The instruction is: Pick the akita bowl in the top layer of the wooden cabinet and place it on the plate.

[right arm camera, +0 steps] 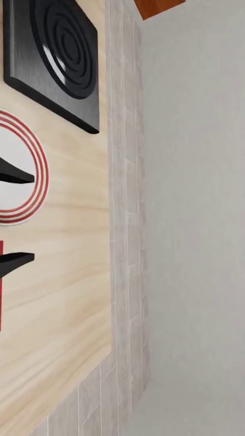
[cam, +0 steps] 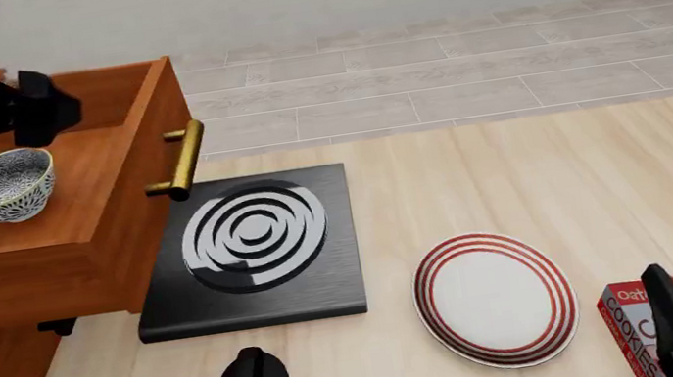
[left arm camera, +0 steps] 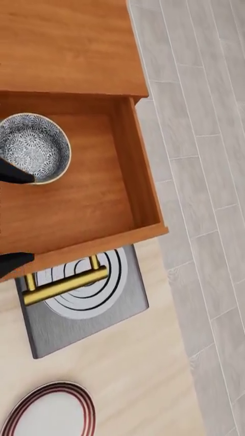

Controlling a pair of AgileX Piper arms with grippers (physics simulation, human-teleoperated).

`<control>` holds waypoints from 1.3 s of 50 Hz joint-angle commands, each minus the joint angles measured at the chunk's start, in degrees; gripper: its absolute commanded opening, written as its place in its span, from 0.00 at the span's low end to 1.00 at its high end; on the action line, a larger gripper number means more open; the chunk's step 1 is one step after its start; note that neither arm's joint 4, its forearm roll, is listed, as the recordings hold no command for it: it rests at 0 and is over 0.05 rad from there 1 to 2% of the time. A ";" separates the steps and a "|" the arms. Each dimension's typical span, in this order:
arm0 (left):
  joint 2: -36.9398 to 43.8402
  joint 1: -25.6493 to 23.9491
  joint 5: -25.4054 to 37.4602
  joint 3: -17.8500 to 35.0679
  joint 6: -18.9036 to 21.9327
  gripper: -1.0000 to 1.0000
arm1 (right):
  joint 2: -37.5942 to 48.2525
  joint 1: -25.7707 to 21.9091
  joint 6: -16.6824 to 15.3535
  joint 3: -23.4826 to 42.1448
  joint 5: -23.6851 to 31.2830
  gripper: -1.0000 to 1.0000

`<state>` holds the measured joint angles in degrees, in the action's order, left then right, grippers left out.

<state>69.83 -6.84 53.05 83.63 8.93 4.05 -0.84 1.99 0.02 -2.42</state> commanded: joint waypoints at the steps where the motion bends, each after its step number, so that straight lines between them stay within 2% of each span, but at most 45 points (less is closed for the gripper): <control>1: 0.05 3.16 -0.89 -1.50 0.98 1.00 | -0.34 0.02 0.02 0.00 0.33 1.00; 10: 0.73 5.36 -2.35 -2.87 1.13 1.00 | -3.30 -0.04 0.11 0.00 3.27 1.00; 31: 2.66 9.07 -6.53 -6.83 2.45 1.00 | -2.20 -0.02 0.30 0.00 2.26 1.00; 55: 4.60 8.84 -10.00 -11.85 0.76 1.00 | -2.37 0.04 0.10 0.00 2.59 1.00; 65: 5.18 8.89 -11.76 -14.13 0.73 1.00 | -0.54 0.04 0.16 -0.01 0.76 1.00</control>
<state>74.40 1.95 42.97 71.71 9.79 2.53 -0.82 2.14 0.01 -0.70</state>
